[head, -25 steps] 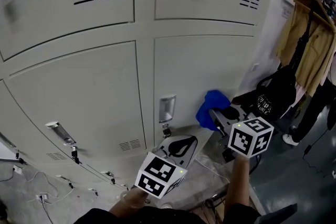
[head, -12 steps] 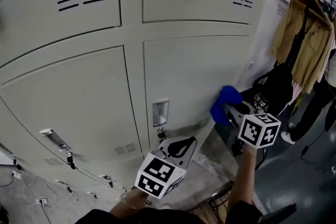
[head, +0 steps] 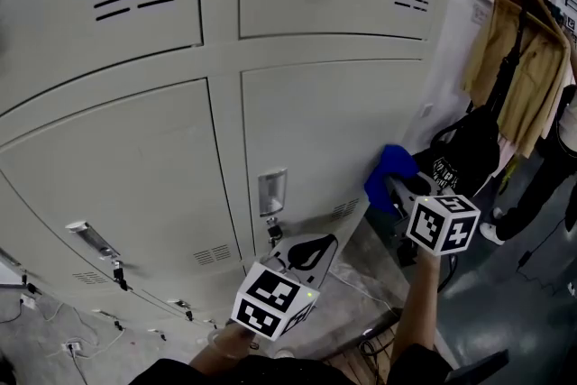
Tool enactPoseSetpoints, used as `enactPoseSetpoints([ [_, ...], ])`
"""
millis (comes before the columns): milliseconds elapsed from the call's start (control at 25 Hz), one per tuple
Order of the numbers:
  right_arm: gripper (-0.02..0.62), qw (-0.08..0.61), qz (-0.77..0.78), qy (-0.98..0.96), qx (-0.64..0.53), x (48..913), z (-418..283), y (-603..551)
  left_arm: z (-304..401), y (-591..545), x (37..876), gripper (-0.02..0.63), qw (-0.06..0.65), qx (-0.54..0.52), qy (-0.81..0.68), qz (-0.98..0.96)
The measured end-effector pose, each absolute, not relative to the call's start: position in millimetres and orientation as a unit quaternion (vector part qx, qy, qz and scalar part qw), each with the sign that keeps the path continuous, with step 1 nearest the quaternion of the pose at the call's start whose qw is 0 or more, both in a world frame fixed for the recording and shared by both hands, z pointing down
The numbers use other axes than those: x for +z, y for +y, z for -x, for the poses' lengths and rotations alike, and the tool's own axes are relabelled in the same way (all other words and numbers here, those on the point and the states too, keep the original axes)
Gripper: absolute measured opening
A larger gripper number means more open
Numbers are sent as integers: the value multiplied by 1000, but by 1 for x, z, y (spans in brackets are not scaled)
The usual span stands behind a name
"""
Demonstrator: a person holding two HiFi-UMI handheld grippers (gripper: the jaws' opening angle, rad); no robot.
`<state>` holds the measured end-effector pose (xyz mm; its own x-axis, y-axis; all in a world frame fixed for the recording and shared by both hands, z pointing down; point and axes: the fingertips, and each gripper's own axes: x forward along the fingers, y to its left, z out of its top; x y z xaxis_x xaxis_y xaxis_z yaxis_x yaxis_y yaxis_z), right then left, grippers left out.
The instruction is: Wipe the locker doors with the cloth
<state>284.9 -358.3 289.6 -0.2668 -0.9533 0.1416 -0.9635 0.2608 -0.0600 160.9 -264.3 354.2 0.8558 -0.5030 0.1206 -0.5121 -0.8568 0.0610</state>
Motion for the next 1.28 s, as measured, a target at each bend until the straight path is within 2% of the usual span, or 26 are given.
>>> enactPoseSetpoints([
  [720,84,78,-427,-899,58,349,-102,-309,-104,-245,387,6,64,68,-318,-944],
  [1280,84,76,-442,-892,59,356,-107,-319,-108,-250,388,6,66,65,-319,-943],
])
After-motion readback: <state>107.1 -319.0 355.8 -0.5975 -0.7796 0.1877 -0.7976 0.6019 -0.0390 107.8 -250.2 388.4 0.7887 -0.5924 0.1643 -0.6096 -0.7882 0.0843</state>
